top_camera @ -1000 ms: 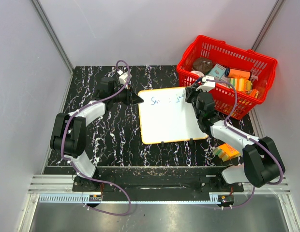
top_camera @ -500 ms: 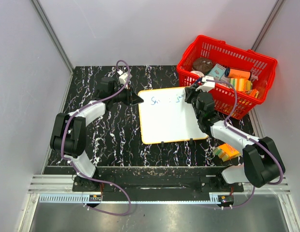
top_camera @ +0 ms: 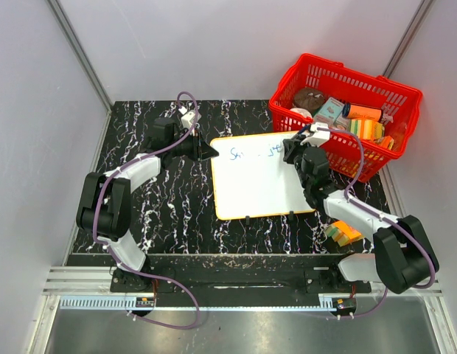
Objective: Write a sentence on the whiteboard
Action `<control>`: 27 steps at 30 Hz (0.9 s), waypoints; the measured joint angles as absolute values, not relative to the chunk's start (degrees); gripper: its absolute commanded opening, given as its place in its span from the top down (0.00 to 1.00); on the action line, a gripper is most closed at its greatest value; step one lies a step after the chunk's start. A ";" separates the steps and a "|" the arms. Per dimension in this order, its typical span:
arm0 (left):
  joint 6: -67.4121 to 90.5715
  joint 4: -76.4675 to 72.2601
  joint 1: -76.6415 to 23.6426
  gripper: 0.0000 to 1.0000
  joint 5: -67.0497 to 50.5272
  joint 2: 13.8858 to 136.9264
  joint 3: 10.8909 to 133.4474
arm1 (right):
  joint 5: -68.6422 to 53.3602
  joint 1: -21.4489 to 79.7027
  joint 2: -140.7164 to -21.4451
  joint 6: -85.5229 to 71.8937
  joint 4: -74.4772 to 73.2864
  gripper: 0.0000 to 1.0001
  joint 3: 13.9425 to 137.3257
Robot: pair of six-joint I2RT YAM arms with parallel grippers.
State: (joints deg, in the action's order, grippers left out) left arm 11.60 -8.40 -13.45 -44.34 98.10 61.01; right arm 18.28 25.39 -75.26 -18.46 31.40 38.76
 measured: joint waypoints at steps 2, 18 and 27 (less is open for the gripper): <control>11.60 -8.38 -13.47 1.00 -44.31 98.10 61.01 | 18.22 25.39 -74.98 -18.52 31.40 1.00 38.41; 11.60 -8.38 -13.47 1.00 -44.29 98.10 61.01 | 17.87 25.39 -73.23 -19.11 30.15 1.00 36.67; 11.60 -8.34 -13.52 1.00 -44.23 98.10 61.04 | 19.38 25.39 -73.23 -19.05 29.12 1.00 37.34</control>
